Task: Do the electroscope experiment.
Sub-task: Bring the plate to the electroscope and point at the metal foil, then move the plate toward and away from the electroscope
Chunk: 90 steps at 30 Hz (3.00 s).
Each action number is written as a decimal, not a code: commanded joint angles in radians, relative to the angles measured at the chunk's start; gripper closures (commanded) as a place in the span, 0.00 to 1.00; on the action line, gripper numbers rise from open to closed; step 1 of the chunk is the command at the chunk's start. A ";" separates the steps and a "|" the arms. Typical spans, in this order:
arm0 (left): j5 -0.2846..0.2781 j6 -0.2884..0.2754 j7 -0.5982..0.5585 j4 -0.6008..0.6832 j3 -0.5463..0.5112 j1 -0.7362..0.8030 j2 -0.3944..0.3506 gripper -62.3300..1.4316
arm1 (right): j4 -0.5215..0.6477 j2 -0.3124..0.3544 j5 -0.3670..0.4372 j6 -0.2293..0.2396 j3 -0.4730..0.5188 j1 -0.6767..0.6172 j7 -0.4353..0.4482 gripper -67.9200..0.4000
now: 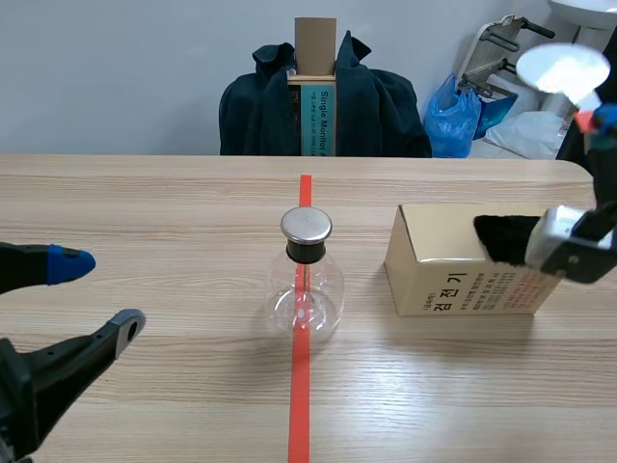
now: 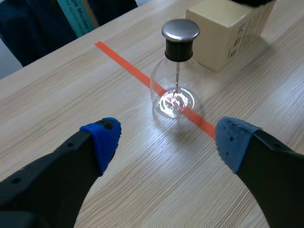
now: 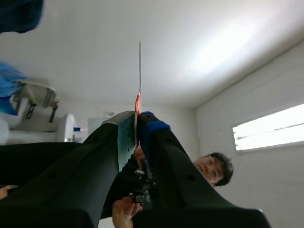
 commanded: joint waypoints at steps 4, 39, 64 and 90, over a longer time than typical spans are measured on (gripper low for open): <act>-0.071 -0.039 -0.021 -0.117 0.043 -0.114 -0.087 0.68 | 0.098 0.039 0.091 -0.061 0.058 -0.001 -0.007 0.98; 0.071 -0.015 -0.322 -0.875 0.665 -0.850 0.147 0.93 | 0.143 -0.113 0.020 -0.047 0.011 0.060 0.126 0.98; 0.114 -0.011 -0.321 -0.875 0.665 -0.849 0.164 0.93 | -0.240 -0.191 -0.066 -0.003 -0.381 0.211 0.148 0.98; 0.119 -0.008 -0.317 -0.875 0.665 -0.849 0.175 0.93 | -0.242 -0.194 -0.037 -0.014 -0.381 0.215 0.455 0.98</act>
